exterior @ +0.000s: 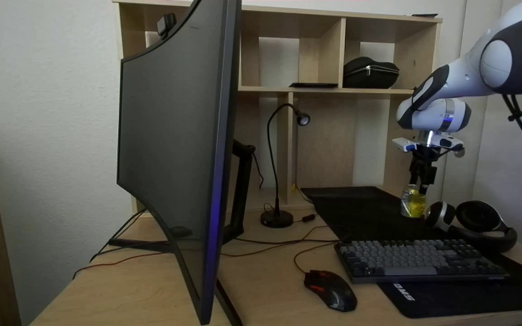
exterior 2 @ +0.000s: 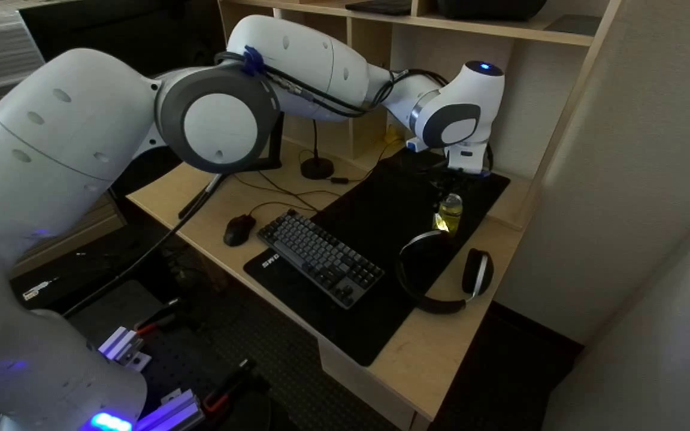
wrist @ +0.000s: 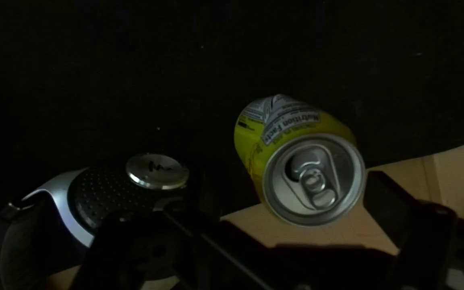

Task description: Pick the soda can and move it to the bottom on the desk

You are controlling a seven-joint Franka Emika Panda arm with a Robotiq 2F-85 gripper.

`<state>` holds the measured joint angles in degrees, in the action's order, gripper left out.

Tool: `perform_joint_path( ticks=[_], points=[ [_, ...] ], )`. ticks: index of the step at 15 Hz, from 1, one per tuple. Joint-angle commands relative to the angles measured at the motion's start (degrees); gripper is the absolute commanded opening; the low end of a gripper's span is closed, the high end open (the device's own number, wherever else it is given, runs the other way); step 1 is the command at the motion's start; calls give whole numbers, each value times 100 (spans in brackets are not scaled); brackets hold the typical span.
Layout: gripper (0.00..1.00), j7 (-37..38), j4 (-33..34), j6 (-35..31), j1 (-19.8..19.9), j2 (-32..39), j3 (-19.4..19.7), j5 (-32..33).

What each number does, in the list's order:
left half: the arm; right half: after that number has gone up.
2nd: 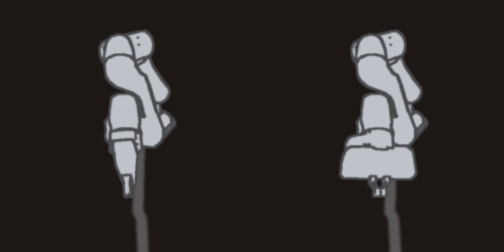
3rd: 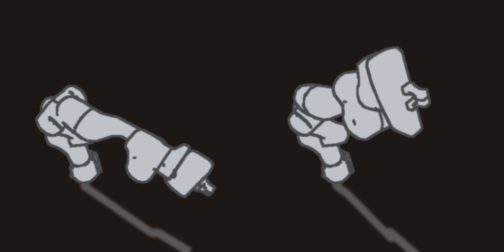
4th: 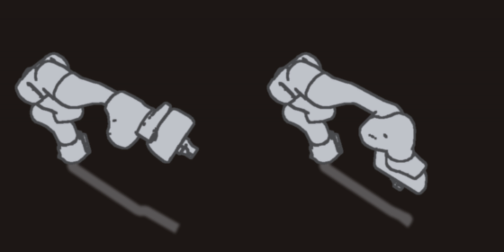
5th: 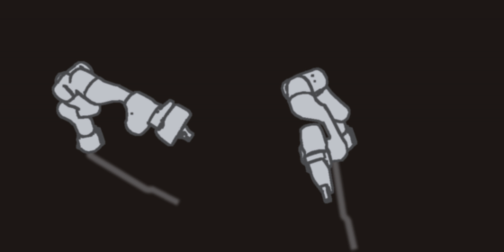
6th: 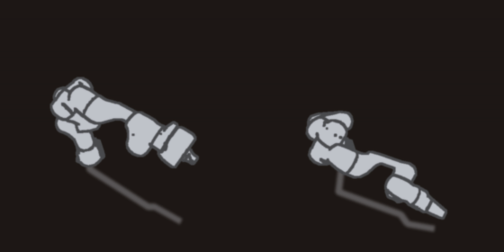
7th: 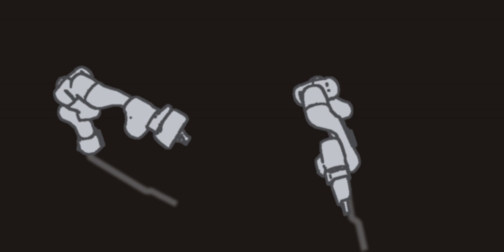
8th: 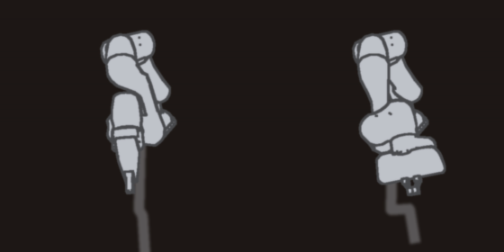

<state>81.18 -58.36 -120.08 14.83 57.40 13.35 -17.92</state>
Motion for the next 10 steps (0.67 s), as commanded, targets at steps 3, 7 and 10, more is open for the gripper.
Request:
perform_joint_path(
  ticks=[3,7,10],
  points=[
    [100,36,247,-266,52,237,-45,-66],
    [100,21,318,-146,40,335,-64,-45],
    [96,-4,334,-158,57,398,-82,-51]
  ],
)
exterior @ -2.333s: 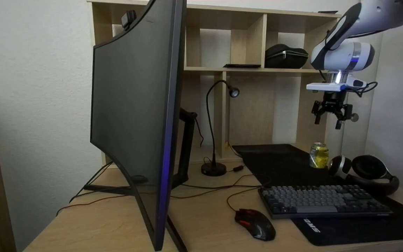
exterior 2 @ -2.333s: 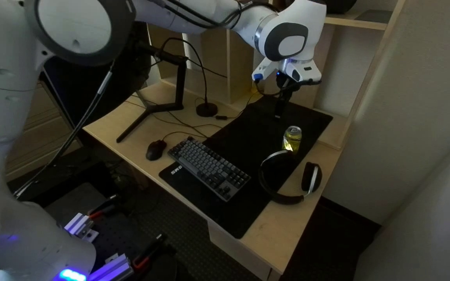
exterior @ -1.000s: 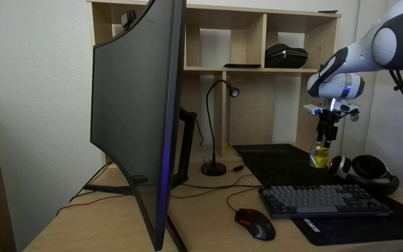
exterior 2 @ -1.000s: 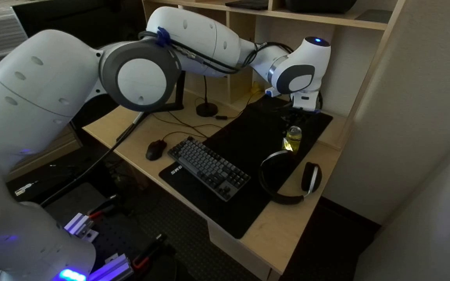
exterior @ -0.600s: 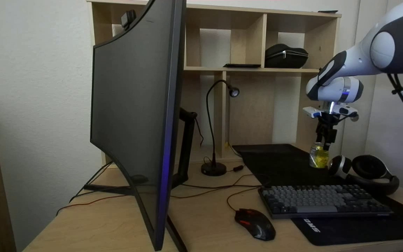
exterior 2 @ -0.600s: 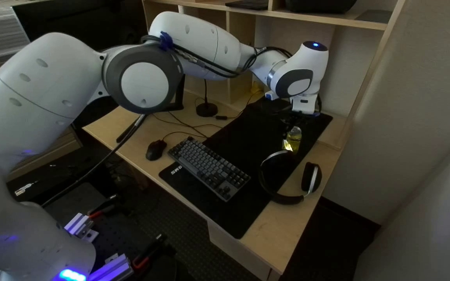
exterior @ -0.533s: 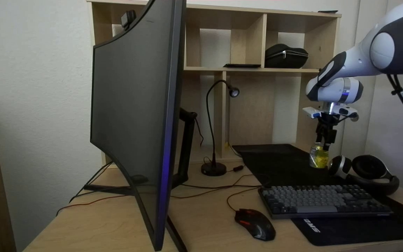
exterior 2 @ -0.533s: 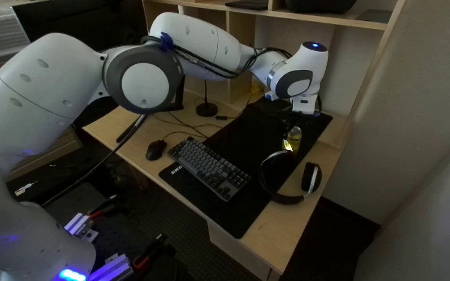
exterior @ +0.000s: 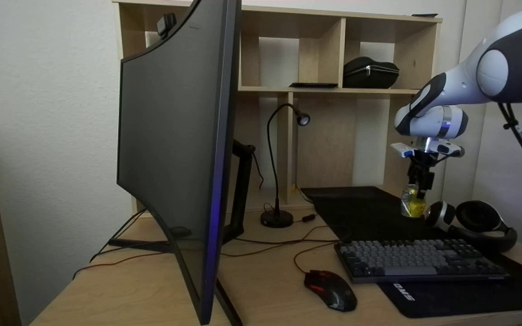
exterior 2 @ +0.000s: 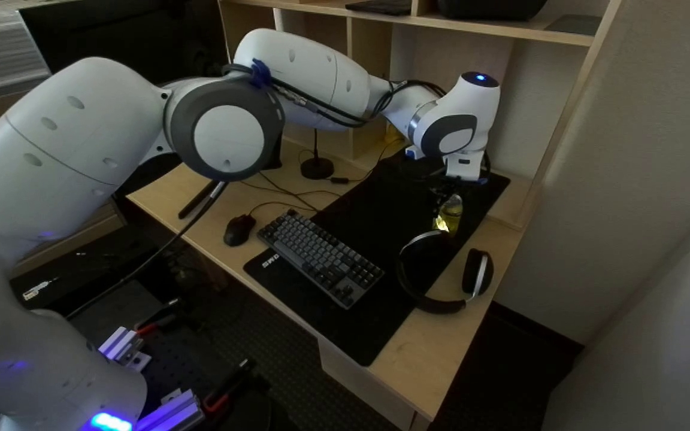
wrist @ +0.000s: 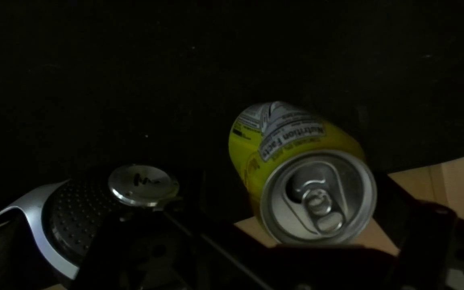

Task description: Pick the soda can and move it to the bottom on the desk

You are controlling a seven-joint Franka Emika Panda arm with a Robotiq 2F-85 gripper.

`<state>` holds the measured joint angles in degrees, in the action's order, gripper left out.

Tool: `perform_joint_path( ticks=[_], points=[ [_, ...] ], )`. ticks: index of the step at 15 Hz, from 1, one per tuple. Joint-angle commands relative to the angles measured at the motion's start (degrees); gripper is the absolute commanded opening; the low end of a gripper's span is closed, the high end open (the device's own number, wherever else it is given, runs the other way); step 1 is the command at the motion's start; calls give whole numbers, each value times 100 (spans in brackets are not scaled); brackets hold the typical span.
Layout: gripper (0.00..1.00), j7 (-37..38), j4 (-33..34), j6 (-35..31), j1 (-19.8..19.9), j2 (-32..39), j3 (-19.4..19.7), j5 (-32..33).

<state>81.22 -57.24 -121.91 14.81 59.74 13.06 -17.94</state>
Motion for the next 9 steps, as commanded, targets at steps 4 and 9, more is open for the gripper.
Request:
perform_joint_path(
  ticks=[4,9],
  points=[
    [59,-27,302,23,62,210,-45,-40],
    [40,-12,319,5,78,178,-42,-55]
  ],
)
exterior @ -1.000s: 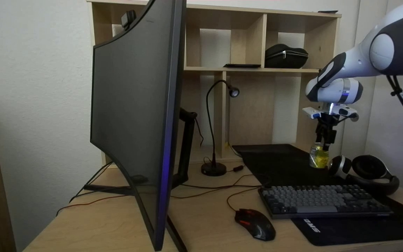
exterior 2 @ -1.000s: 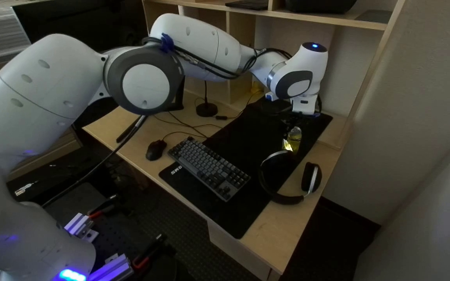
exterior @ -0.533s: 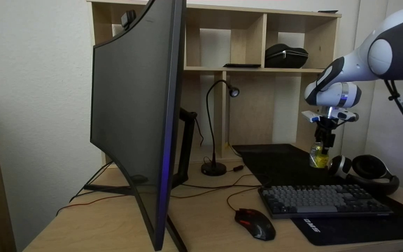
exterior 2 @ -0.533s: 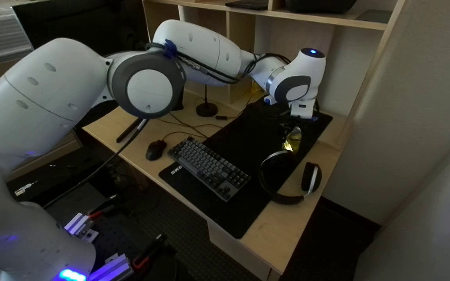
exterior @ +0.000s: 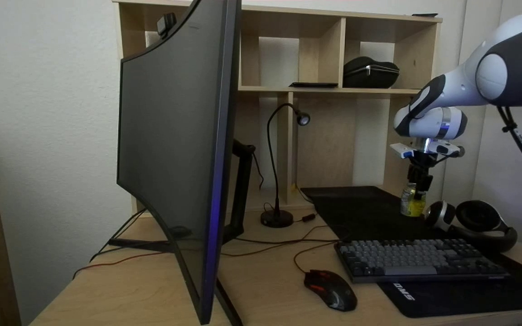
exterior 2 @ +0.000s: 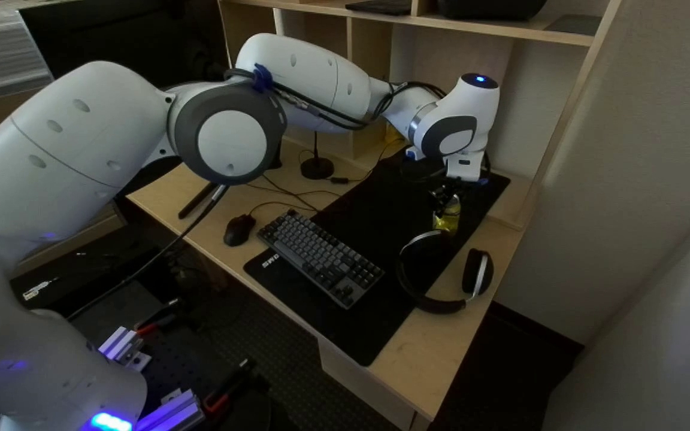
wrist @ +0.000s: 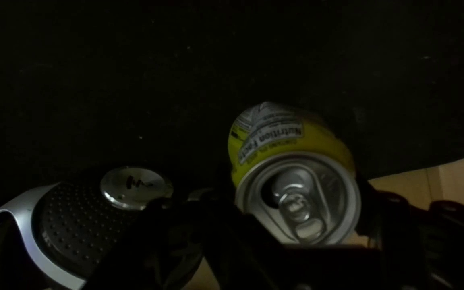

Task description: Pick the soda can and move it to the bottom on the desk

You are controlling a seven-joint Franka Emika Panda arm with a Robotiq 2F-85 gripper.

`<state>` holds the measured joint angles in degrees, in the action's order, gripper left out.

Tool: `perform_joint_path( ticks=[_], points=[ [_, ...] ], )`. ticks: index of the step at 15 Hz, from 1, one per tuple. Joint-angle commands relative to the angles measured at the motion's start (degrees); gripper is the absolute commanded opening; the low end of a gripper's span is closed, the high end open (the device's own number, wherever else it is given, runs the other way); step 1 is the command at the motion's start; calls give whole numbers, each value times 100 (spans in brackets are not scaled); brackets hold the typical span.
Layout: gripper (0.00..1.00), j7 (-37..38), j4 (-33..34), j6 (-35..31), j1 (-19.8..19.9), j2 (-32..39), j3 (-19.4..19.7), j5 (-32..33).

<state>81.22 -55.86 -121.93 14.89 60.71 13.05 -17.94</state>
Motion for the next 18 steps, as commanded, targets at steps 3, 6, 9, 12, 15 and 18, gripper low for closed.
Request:
perform_joint_path(
  ticks=[3,6,9,12,15,18],
  points=[
    [40,-235,120,431,207,-207,-116,-98],
    [40,-920,-104,973,436,-774,-139,-83],
    [40,-1905,-383,1739,755,-1444,-178,-116],
    [40,-3012,-791,2558,1068,-2083,-103,-33],
    [40,-4124,-1482,3021,1271,-2642,-3,162],
    [40,-5203,-2326,3152,1355,-3090,101,540]
  ],
)
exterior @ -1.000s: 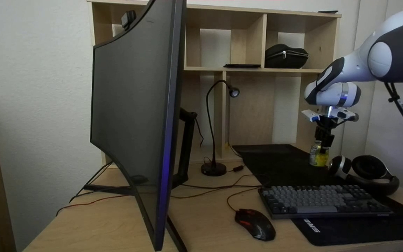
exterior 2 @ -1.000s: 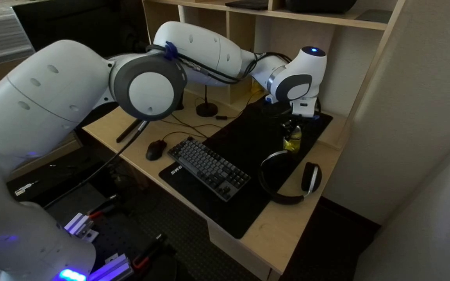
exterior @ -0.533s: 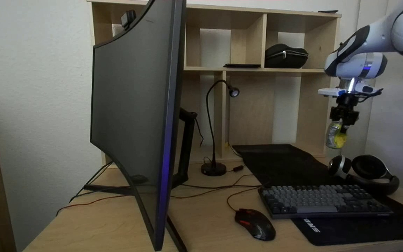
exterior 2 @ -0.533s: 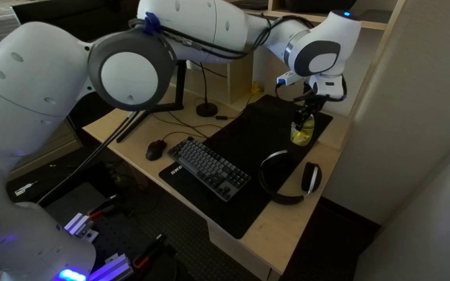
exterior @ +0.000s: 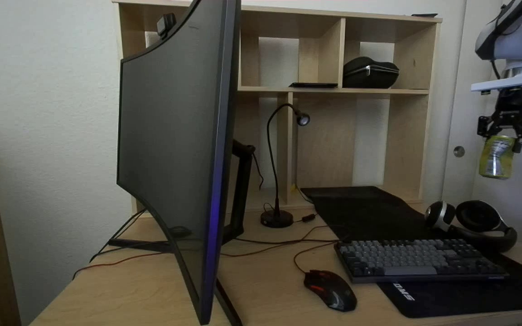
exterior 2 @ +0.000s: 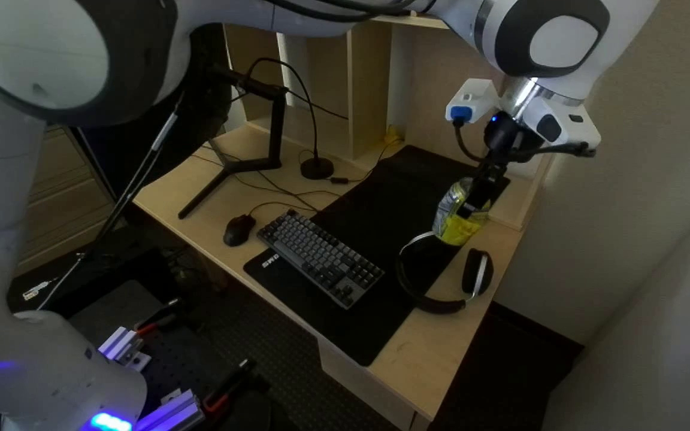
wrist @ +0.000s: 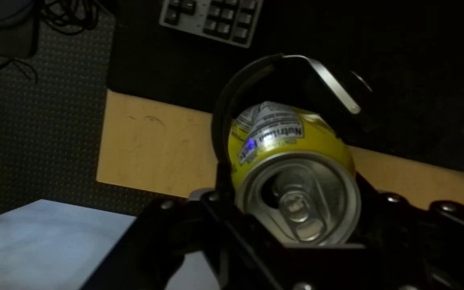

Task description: Pick the soda can and move it to the bottom on the desk

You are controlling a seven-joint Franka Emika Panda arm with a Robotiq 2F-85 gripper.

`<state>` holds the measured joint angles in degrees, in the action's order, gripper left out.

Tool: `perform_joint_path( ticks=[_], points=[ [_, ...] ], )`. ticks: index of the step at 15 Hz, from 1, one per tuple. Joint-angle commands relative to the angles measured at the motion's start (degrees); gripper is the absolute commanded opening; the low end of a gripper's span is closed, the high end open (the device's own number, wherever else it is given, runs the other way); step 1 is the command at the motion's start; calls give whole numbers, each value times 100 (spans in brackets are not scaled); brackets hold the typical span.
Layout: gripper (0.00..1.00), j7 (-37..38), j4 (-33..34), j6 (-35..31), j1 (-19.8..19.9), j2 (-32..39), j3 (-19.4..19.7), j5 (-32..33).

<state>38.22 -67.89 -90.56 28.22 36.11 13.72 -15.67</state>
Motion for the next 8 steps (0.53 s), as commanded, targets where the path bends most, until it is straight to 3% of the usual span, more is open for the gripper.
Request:
perform_joint_path(
  ticks=[1,3,5,6,8],
  points=[
    [40,-1197,-1404,39,23,-736,67,474],
    [40,-1640,-1832,27,-42,-815,158,985],
    [40,-1546,-1780,-42,-160,-636,370,1079],
    [65,-1472,-1468,98,-117,-486,345,909],
    [65,-1470,-1578,83,-152,-483,408,946]
  ],
)
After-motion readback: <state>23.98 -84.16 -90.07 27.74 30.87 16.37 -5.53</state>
